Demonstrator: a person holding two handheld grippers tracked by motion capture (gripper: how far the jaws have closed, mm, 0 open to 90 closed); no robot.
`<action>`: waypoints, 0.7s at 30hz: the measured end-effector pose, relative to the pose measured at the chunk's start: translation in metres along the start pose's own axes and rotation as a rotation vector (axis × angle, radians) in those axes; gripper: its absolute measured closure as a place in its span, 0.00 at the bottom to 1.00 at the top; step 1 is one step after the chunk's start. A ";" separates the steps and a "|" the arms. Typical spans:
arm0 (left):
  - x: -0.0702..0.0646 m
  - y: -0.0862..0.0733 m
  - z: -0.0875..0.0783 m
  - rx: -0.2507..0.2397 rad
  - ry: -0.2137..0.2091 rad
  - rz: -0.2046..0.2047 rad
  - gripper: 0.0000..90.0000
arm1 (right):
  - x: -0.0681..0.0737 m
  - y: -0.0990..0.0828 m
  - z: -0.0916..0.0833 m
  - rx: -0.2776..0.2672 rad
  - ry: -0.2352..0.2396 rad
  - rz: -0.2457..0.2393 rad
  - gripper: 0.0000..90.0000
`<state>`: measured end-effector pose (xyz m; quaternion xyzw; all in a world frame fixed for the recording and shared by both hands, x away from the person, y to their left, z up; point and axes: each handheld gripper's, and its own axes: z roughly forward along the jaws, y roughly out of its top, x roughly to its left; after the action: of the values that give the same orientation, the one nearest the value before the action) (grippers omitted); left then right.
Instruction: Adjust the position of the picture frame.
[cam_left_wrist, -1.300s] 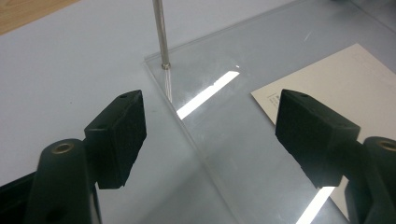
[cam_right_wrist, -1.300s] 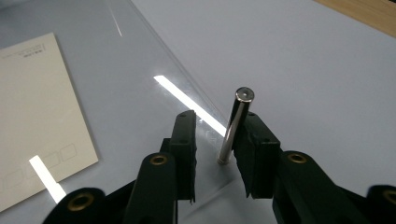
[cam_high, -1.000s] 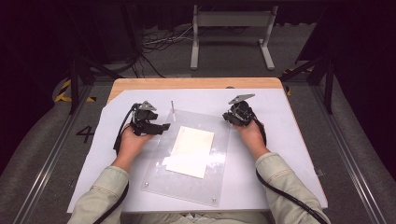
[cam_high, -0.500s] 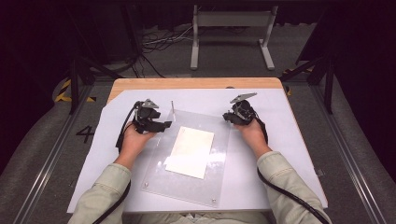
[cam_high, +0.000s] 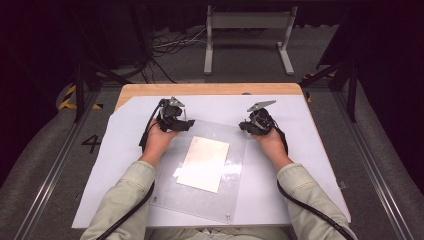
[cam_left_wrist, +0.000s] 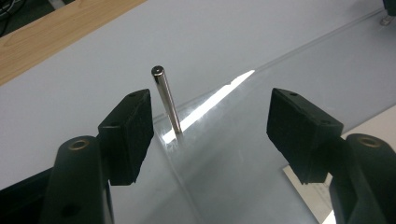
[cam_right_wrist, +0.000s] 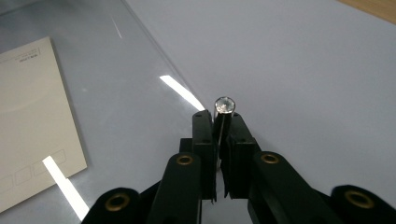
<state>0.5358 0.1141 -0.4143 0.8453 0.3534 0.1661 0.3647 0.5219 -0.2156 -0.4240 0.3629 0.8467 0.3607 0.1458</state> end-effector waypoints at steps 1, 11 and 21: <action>0.001 0.000 0.002 -0.003 0.000 -0.001 0.37 | 0.000 0.000 0.000 0.001 0.001 -0.001 0.95; 0.011 0.006 0.008 0.003 -0.006 -0.009 0.56 | 0.002 -0.002 -0.003 0.007 0.004 -0.002 0.95; 0.014 0.003 0.017 0.031 0.005 -0.014 0.68 | 0.002 -0.003 -0.004 0.008 0.010 0.004 0.95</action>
<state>0.5565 0.1141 -0.4236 0.8480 0.3628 0.1602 0.3516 0.5168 -0.2173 -0.4233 0.3634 0.8482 0.3592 0.1396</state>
